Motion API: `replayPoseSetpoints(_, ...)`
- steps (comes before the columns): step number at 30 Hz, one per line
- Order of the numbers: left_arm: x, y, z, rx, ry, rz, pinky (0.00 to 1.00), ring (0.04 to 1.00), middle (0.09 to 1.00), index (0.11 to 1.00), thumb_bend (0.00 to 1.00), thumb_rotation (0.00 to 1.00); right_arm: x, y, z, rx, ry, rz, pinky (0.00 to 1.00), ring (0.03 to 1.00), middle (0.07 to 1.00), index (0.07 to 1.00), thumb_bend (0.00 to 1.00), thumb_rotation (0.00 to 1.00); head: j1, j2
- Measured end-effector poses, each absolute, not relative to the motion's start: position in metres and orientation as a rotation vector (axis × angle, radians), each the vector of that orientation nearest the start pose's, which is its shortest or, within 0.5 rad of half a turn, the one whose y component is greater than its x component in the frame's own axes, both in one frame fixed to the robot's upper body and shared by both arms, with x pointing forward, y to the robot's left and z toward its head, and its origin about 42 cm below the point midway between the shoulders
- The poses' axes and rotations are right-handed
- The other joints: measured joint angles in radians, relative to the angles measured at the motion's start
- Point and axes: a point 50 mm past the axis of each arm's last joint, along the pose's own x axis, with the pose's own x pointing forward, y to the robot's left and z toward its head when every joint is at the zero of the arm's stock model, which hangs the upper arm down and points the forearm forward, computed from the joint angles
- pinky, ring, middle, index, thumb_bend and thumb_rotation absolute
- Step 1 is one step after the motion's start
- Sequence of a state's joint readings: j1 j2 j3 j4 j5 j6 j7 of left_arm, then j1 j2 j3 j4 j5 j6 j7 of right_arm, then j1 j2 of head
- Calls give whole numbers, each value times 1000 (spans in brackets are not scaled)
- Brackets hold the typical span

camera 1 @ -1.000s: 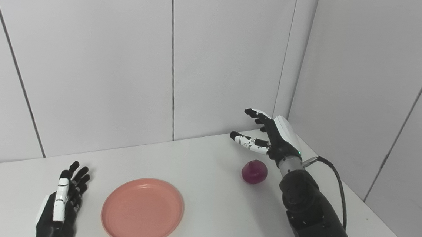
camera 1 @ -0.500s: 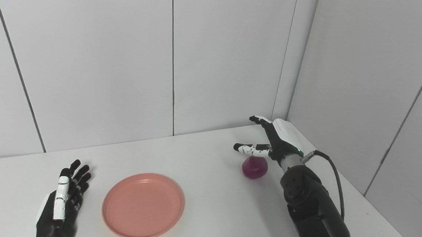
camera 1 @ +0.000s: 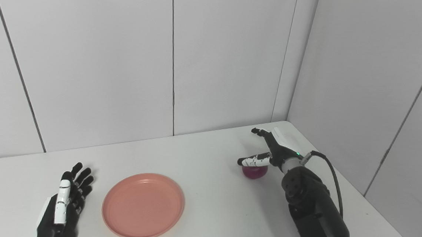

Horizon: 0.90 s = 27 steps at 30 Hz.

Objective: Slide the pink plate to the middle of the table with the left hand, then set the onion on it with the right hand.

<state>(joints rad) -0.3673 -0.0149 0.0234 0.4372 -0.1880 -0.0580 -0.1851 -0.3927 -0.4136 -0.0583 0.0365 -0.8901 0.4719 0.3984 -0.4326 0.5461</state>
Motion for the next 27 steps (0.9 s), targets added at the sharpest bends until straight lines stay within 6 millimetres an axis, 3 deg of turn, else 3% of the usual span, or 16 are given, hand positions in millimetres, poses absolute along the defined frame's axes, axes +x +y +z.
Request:
replayPoseSetpoints(8, 391, 168, 101, -195, 15, -252, 973, 943, 938, 943, 545, 1000, 398, -354, 212, -1119, 360, -115, 726, 859, 901, 872, 1000, 287, 5, 0)
replayPoseSetpoints(11, 391, 168, 101, -195, 18, -253, 977, 948, 941, 946, 547, 1000, 400, -353, 207, -1114, 373, -98, 672, 818, 864, 852, 997, 269, 6, -2)
replayPoseSetpoints(15, 391, 168, 101, -196, 20, -253, 978, 949, 943, 948, 544, 1000, 401, -351, 202, -1113, 389, -78, 688, 835, 855, 843, 986, 240, 9, -2)
replayPoseSetpoints(23, 391, 168, 101, -196, 20, -253, 982, 950, 944, 948, 550, 1000, 407, -347, 195, -1126, 377, -93, 570, 707, 763, 786, 960, 178, 11, 2)
replayPoseSetpoints(25, 391, 168, 101, -196, 20, -253, 982, 949, 943, 946, 547, 1000, 408, -348, 194, -1116, 369, -101, 556, 677, 743, 775, 942, 143, 12, 2)
replayPoseSetpoints(27, 391, 168, 101, -196, 20, -253, 984, 950, 942, 944, 547, 1000, 408, -347, 193, -1109, 360, -107, 515, 615, 698, 738, 863, 46, 12, 2)
